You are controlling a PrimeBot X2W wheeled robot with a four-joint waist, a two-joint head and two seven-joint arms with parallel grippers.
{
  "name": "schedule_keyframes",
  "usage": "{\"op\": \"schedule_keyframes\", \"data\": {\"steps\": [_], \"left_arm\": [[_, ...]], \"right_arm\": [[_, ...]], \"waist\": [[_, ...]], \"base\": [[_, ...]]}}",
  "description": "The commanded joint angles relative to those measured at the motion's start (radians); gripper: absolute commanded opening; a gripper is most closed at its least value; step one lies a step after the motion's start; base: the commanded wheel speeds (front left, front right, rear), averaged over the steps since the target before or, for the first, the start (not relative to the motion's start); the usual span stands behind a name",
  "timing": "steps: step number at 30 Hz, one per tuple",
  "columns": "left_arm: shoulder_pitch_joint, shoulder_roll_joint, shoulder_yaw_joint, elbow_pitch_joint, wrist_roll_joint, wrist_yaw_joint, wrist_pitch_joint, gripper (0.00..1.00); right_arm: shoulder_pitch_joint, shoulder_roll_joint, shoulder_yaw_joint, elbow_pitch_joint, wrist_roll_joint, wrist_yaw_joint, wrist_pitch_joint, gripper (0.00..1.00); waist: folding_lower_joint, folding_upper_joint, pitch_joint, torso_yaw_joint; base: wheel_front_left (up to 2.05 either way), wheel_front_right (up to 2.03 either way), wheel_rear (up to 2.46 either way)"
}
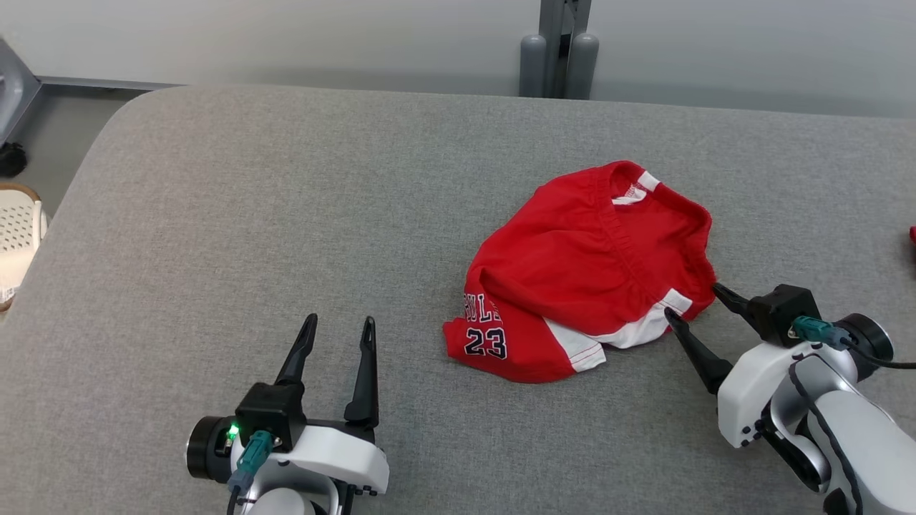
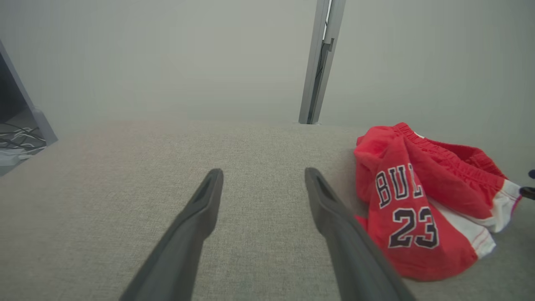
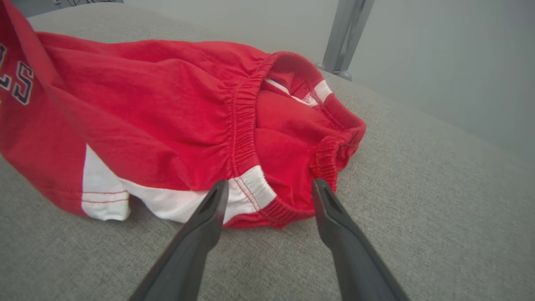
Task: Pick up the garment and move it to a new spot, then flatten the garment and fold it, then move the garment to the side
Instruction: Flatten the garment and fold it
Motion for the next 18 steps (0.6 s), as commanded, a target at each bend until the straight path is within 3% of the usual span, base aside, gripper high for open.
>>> {"op": "schedule_keyframes", "data": {"steps": [1, 9, 11, 18], "left_arm": [[-0.021, 0.004, 0.000, -0.002, -0.001, 0.005, -0.002, 1.00], [-0.024, 0.003, -0.007, -0.003, -0.004, 0.008, -0.002, 1.00], [-0.024, 0.004, -0.008, -0.003, -0.003, 0.009, -0.002, 1.00], [-0.011, 0.003, -0.001, 0.006, 0.003, 0.009, -0.002, 1.00]], "right_arm": [[-0.016, -0.009, 0.010, 0.016, 0.017, 0.000, -0.004, 1.00], [-0.058, -0.022, 0.083, 0.081, 0.078, 0.000, -0.010, 1.00], [-0.068, -0.024, 0.101, 0.091, 0.092, 0.000, -0.018, 0.00], [-0.092, -0.025, 0.095, 0.117, 0.124, 0.000, -0.085, 0.00]], "waist": [[0.0000, 0.0000, 0.007, 0.009], [0.0000, 0.0000, 0.020, 0.029], [0.0000, 0.0000, 0.020, 0.030], [0.0000, 0.0000, 0.000, 0.016]], "base": [[0.00, 0.00, 0.00], [0.00, 0.00, 0.00], [0.00, 0.00, 0.00], [0.00, 0.00, 0.00]]}}
